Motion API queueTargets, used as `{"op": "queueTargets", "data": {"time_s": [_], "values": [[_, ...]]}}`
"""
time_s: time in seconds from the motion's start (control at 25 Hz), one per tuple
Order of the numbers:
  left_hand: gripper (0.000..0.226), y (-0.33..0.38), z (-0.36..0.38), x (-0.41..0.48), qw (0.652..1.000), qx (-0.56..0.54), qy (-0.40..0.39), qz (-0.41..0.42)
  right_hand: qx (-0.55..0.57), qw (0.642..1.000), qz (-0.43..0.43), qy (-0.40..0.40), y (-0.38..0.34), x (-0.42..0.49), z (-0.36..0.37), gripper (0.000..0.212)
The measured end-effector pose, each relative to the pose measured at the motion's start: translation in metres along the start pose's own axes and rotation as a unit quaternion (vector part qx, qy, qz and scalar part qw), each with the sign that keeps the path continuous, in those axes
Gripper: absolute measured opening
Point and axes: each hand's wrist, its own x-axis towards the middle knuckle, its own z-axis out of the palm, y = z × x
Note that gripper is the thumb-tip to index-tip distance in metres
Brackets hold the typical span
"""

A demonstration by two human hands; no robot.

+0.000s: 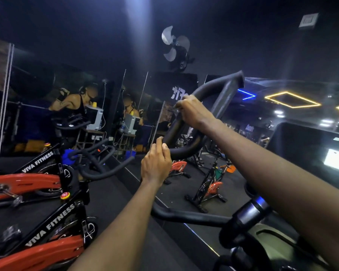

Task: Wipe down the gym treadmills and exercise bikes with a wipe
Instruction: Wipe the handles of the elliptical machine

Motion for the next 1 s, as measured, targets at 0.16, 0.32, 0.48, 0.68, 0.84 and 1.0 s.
{"op": "queueTargets", "data": {"time_s": [0.16,0.32,0.48,0.68,0.84,1.0], "values": [[0.045,0.001,-0.002,0.000,1.000,-0.009,-0.005,0.009,-0.003,0.998,0.047,0.034,0.010,-0.004,-0.011,0.017],[0.048,-0.008,-0.005,-0.006,0.999,-0.029,-0.017,0.006,0.022,0.996,0.061,0.066,-0.002,-0.017,-0.007,0.012],[0.050,-0.035,-0.013,-0.031,0.998,-0.023,-0.054,-0.011,0.056,0.998,0.019,0.027,-0.015,-0.035,-0.003,0.017],[0.050,-0.035,-0.011,-0.027,0.998,-0.020,-0.056,0.002,0.067,0.993,0.082,0.049,-0.029,-0.039,0.004,0.017],[0.053,-0.041,-0.011,-0.027,0.998,-0.022,-0.054,0.000,0.058,0.998,0.017,-0.017,-0.039,-0.051,0.003,0.021],[0.052,-0.036,-0.012,-0.028,0.998,-0.022,-0.051,0.000,0.077,0.992,0.093,0.028,-0.037,-0.047,0.005,0.020]]}}
